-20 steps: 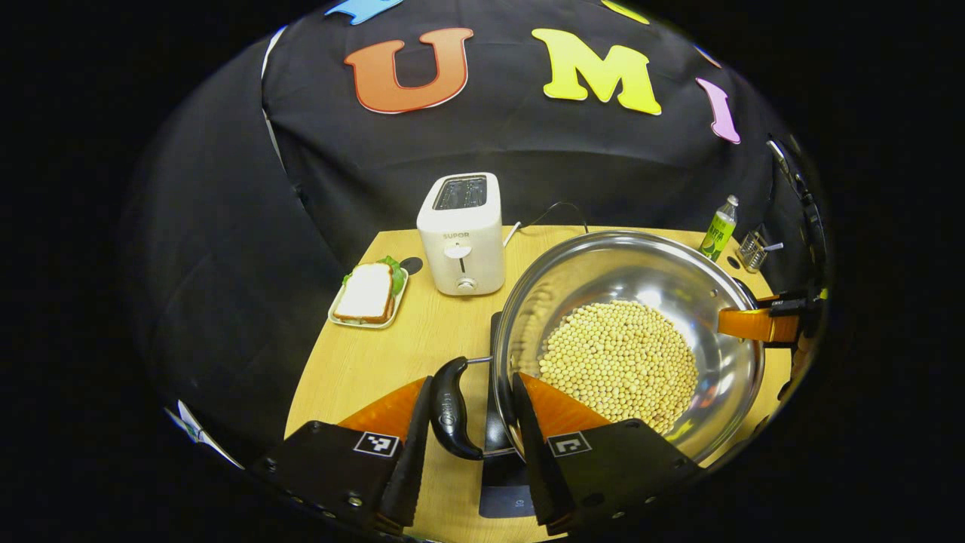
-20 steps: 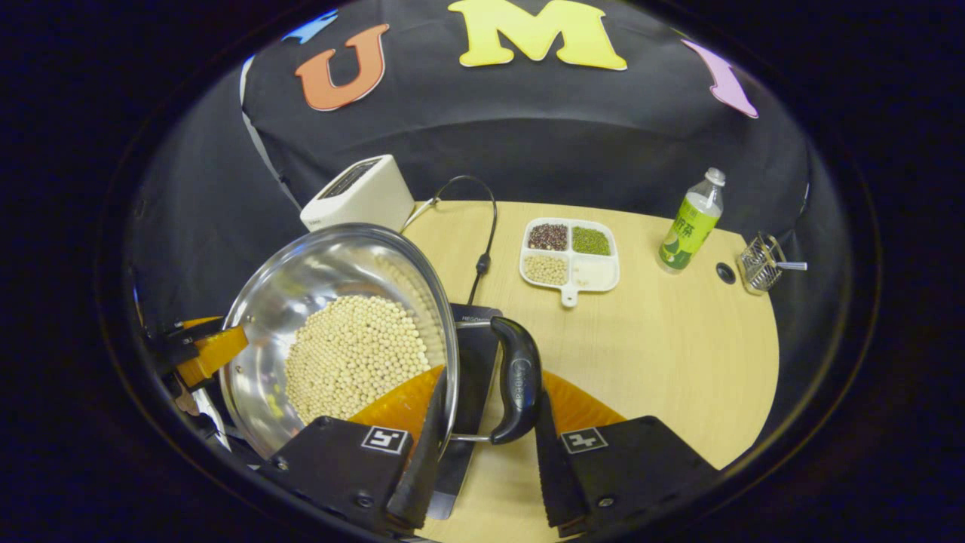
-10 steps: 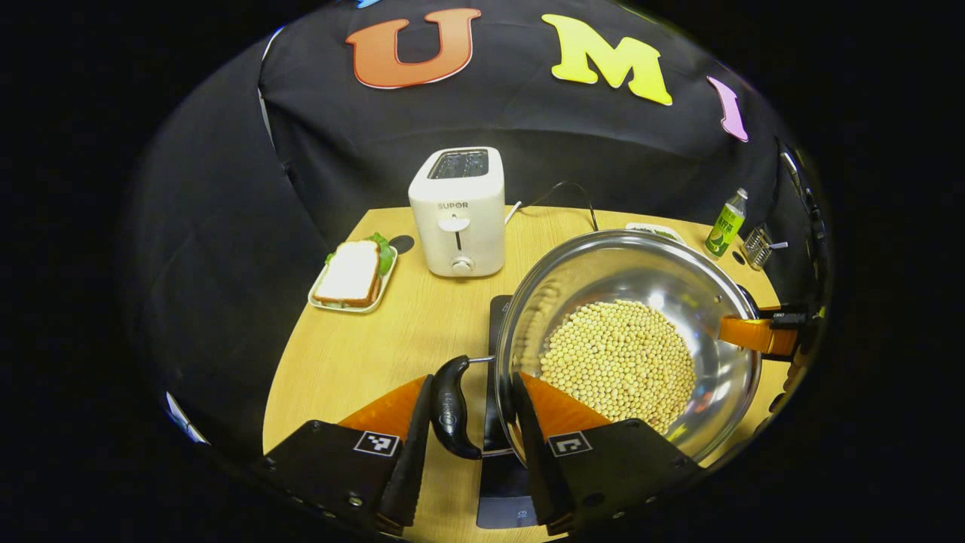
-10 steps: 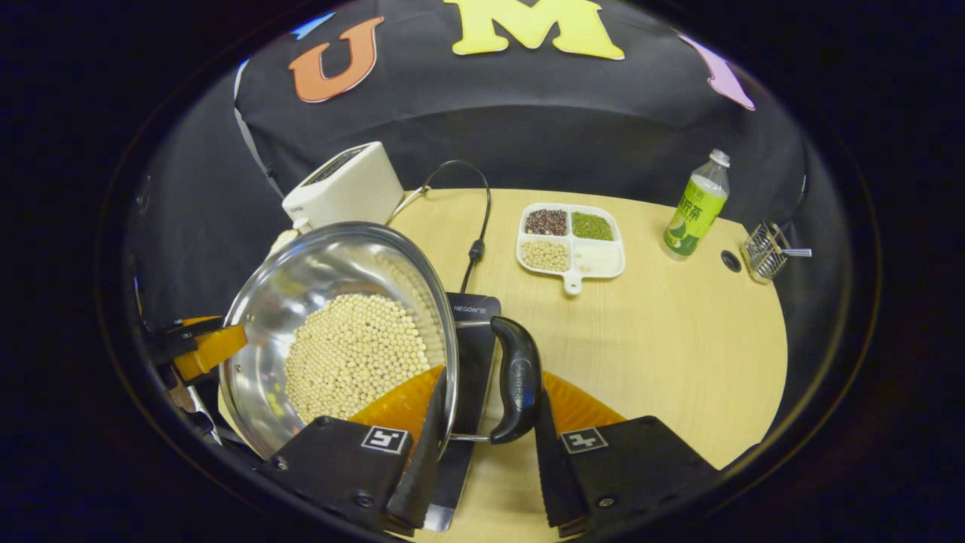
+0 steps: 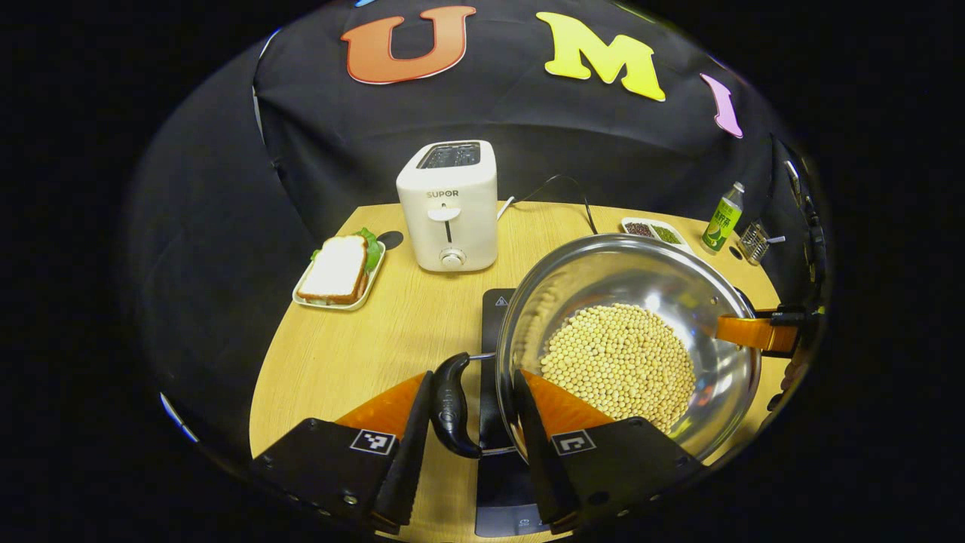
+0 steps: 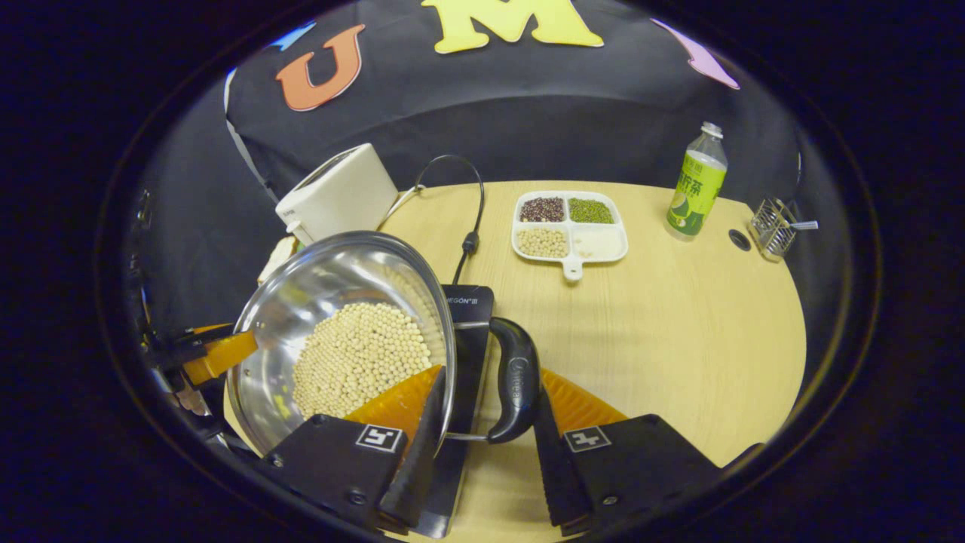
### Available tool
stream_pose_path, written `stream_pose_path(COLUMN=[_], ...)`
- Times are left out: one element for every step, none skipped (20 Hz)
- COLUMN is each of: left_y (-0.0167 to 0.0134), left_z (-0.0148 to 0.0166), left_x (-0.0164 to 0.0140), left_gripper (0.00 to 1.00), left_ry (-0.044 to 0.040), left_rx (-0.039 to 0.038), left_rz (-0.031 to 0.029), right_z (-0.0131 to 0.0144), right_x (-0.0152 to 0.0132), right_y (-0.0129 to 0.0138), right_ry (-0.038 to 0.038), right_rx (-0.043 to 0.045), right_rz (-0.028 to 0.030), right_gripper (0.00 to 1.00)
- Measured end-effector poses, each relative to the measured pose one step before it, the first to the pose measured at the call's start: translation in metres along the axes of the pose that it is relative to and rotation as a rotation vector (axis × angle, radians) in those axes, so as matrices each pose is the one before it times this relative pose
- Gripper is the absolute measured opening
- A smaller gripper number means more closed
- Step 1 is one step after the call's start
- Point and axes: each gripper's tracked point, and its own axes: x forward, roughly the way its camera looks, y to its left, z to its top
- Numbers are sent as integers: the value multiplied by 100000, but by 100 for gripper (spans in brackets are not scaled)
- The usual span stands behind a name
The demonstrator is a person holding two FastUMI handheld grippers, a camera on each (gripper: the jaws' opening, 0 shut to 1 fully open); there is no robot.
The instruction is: First push the handle of the pot to place it horizontally, then grasp the pot with both hands and set it on the induction cooktop.
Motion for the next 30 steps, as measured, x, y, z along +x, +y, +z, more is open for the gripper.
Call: stream_pose_path(left_y=[105, 27, 17, -31, -57, -53, -97, -47, 12, -78, -115, -284, -96, -7, 102, 49, 530, 408, -29, -90, -39, -33, 86, 143, 12, -94, 8, -40, -327, -263], left_z=[-101, 147, 28, 67, 37, 211, -47, -71, -105, -241, -531, -289, -37, -29, -199, 24, -175, 71, -52, -40, 67, 196, 178, 236, 106, 246, 181, 225, 268, 270], left_x=[73, 7, 24, -10, 220, 89, -68, 124, 48, 128, 198, 278, 97, -16, -262, -56, -314, -411, -494, -649, -726, -662, -919, -666, -981, -859, -1048, -922, -1096, -1101], left_gripper=[60, 60, 60, 61, 61, 61, 61, 61, 62, 63, 64, 65, 66, 66, 66, 57, 60, 81, 87, 92, 93, 93, 92, 92, 92, 92, 92, 92, 92, 93], left_ry=[-87, -523, -44, -792, -503, -666, 47, 289, 285, 1006, 2533, 1514, -122, -206, 10, -242, -730, -1237, -1054, -716, -1410, -1708, -1949, -1999, -2371, -2393, -2648, -2751, -2760, -2579], left_rx=[374, -221, 112, 625, 245, -378, -406, -256, -171, -1764, -2387, -2463, -2324, -2546, -2587, -400, 573, 431, -157, -476, -81, 393, 434, 384, 353, 19, -207, -661, 34, 377], left_rz=[235, 76, 1, -424, -620, -767, -659, -645, -757, -974, -904, -1213, -946, -676, -365, 784, 1982, 1560, 23, 47, 173, 582, 704, 1040, 577, 600, 662, 828, -133, -94], right_z=[-100, -173, -287, -441, -1301, -1351, -575, -228, 287, 297, -36, 98, 159, 144, 249, 342, 306, 233, 133, 204, 133, 147, 182, 176, 309, 228, -89, 41, 85, 127], right_x=[217, 188, 295, 353, 522, 418, 589, 378, -92, -56, -90, -247, -284, -369, -428, -454, -565, -647, -679, -800, -756, -810, -907, -953, -1124, -1026, -1108, -1190, -1295, -1171], right_y=[-52, -20, 104, 292, 712, 884, 817, 336, -100, -219, -127, -107, 2, -141, -204, -273, -190, -177, -52, -207, 24, -143, -110, -79, -104, -142, -72, -83, 24, -92], right_ry=[-261, 187, 401, 1497, 5315, 5516, 1757, -540, -2568, -2598, -1850, -1130, -781, -1179, -1643, -2326, -2234, -1780, -1956, -1702, -1768, -2054, -2313, -2482, -3122, -2734, -2305, -2354, -2687, -2572], right_rx=[-463, -281, 647, 1639, 1624, 2872, 2967, 1758, 899, -362, -1031, -999, -641, -408, -471, -737, -796, -324, -498, -522, -230, -504, -492, -1023, -617, -320, -882, -356, -248, -402], right_rz=[611, 786, 1174, 2333, 3568, 4933, 3845, 1989, -538, -2074, -1727, -1156, -678, -870, -1108, -1221, -735, -580, -612, -352, -11, -451, -348, -260, -304, -473, 187, 36, -75, -111], right_gripper=[65, 66, 70, 72, 74, 75, 77, 75, 75, 74, 74, 74, 74, 74, 75, 75, 77, 79, 80, 80, 80, 80, 80, 80, 80, 81, 82, 83, 83, 83])
